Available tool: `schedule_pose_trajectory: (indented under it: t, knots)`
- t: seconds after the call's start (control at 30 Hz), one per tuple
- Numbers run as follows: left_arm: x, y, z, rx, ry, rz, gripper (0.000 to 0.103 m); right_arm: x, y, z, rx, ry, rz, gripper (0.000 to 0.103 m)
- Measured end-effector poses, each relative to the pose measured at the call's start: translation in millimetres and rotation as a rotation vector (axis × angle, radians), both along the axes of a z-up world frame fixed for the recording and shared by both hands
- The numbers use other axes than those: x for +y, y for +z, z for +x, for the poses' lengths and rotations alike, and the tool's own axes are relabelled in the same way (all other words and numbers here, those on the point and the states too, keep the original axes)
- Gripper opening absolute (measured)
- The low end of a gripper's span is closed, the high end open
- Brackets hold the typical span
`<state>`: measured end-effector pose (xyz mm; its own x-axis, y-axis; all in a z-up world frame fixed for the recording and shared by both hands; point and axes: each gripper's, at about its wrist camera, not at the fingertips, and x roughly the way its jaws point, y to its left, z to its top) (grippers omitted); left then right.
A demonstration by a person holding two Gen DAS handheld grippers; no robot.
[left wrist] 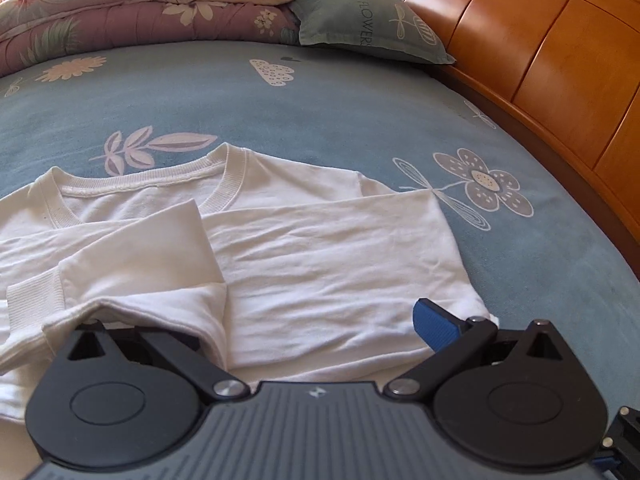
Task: Fold clothes
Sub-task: 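Lower the cuff onto the folded sleeve and open the left gripper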
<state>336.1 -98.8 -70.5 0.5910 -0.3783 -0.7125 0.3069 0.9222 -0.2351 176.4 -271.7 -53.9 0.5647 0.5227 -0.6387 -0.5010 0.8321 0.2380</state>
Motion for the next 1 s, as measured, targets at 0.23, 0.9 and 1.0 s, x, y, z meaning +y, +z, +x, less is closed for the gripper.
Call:
schedule_pose_trajectory:
  t: [0.23, 0.9, 1.0]
  knots:
    - [43, 17, -35, 0.132, 0.037, -0.213, 0.102, -1, 2, 0, -0.005, -0.005, 0.003, 0.103]
    - [128, 13, -31, 0.155, 0.297, -0.536, 0.102, 11, -1, 3, -0.006, 0.014, -0.016, 0.103]
    - [122, 4, -24, 0.163, 0.309, -0.535, 0.102, 13, -2, 3, -0.005, 0.019, -0.026, 0.103]
